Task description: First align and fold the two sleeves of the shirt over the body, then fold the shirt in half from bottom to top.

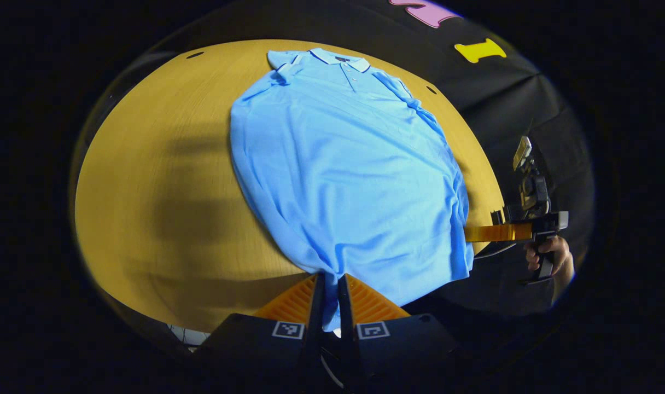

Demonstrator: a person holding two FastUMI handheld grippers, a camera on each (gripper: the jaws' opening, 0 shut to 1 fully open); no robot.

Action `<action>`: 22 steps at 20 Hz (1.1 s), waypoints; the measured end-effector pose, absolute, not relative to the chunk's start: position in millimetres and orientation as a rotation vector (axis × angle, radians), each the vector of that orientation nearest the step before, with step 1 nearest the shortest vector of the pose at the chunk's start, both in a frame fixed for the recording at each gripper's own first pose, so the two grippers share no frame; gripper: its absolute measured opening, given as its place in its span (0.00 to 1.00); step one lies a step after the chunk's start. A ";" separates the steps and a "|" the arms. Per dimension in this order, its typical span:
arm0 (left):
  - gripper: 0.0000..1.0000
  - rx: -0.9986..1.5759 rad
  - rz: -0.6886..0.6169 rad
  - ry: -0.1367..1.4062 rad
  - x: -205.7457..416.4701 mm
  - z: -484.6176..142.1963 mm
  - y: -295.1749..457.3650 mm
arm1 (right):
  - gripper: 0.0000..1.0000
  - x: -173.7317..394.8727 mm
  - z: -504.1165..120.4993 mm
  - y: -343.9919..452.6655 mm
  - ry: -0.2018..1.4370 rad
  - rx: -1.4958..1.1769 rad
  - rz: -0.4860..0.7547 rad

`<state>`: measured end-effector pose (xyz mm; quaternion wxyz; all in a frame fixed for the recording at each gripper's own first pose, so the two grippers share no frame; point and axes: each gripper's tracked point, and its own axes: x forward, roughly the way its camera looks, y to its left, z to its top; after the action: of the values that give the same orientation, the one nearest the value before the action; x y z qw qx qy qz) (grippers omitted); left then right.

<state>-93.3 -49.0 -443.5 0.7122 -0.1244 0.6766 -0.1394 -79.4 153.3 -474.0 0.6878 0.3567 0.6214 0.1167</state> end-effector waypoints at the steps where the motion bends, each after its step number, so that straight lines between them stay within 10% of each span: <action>1: 0.19 -0.305 -0.307 1.497 -90.8 -443.1 -49.7 | 0.05 -78.8 -474.2 155.3 1.385 0.858 0.268; 22: 0.07 -0.466 -0.434 1.240 -18.2 -381.8 -78.1 | 0.05 -27.2 -372.8 189.5 1.082 1.348 0.625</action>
<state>-18.2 -78.1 -381.8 0.7668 -0.2145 0.5711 -0.1997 -27.2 189.5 -372.8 0.6065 0.5832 0.4680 0.2702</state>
